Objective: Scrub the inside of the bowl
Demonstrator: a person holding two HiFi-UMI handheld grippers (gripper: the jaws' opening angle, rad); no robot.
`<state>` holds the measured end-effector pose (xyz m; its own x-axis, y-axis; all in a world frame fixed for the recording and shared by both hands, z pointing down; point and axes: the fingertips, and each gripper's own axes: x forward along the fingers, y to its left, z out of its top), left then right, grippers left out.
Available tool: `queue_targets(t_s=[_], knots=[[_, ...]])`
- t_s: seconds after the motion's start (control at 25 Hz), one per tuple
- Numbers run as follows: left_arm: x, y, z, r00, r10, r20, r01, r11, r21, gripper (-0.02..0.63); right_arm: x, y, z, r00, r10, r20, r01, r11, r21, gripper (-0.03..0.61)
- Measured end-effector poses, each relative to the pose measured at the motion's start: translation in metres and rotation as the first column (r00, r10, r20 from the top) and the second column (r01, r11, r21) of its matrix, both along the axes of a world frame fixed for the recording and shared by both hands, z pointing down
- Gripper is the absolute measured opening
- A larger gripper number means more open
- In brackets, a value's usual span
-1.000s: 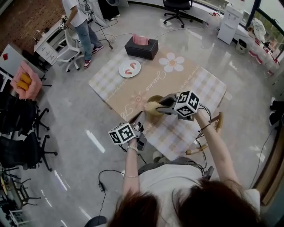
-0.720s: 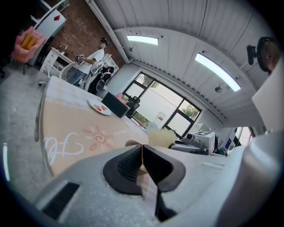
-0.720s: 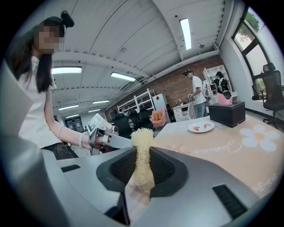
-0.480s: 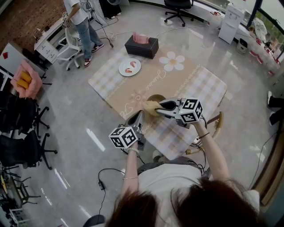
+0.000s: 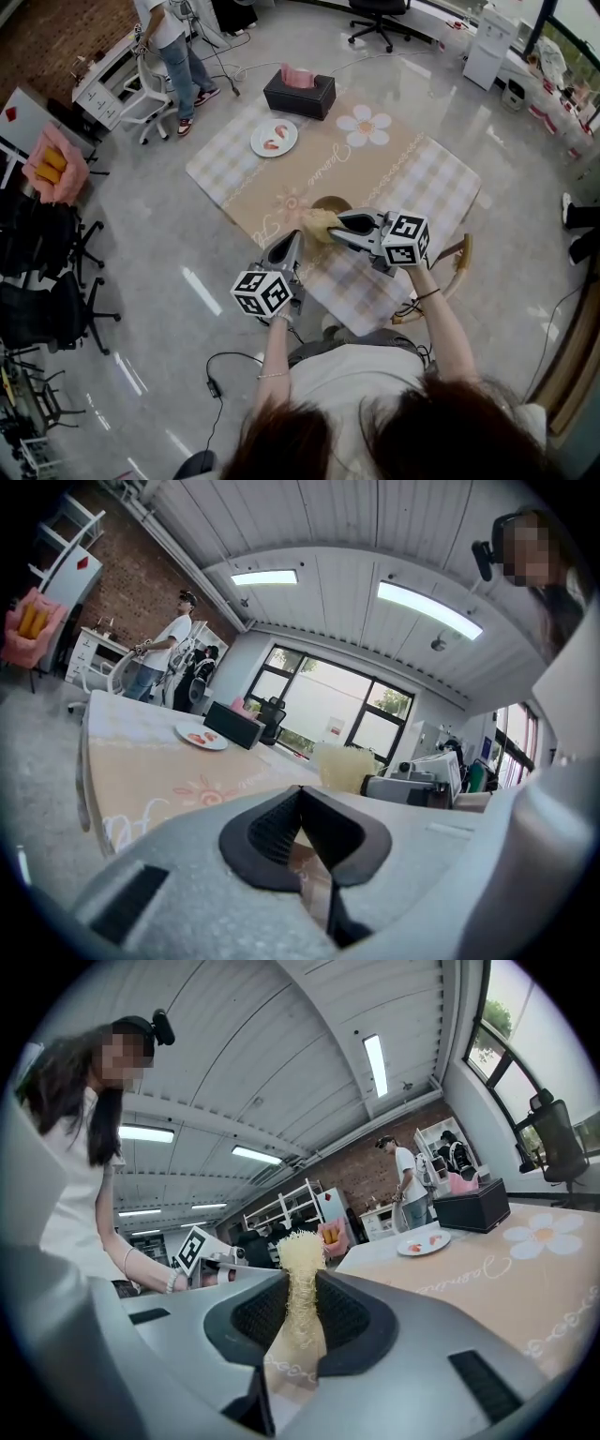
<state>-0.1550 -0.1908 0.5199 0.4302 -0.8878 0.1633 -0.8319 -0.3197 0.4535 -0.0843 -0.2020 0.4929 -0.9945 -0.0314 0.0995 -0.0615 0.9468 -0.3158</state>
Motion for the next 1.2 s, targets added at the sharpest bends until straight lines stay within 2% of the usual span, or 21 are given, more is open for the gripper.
queue_targets(t_s=[0.2, 1.2], knots=[[0.002, 0.000, 0.001, 1.000, 0.014, 0.024, -0.014, 1.000, 0.013, 0.011, -0.001, -0.001, 0.000, 1.000, 0.011, 0.014, -0.011, 1.000, 0.000, 0.078], [-0.003, 0.000, -0.003, 0.999, 0.001, 0.038, -0.002, 0.999, 0.034, 0.012, -0.002, -0.001, -0.010, 0.998, 0.028, 0.058, -0.029, 1.000, 0.009, 0.078]])
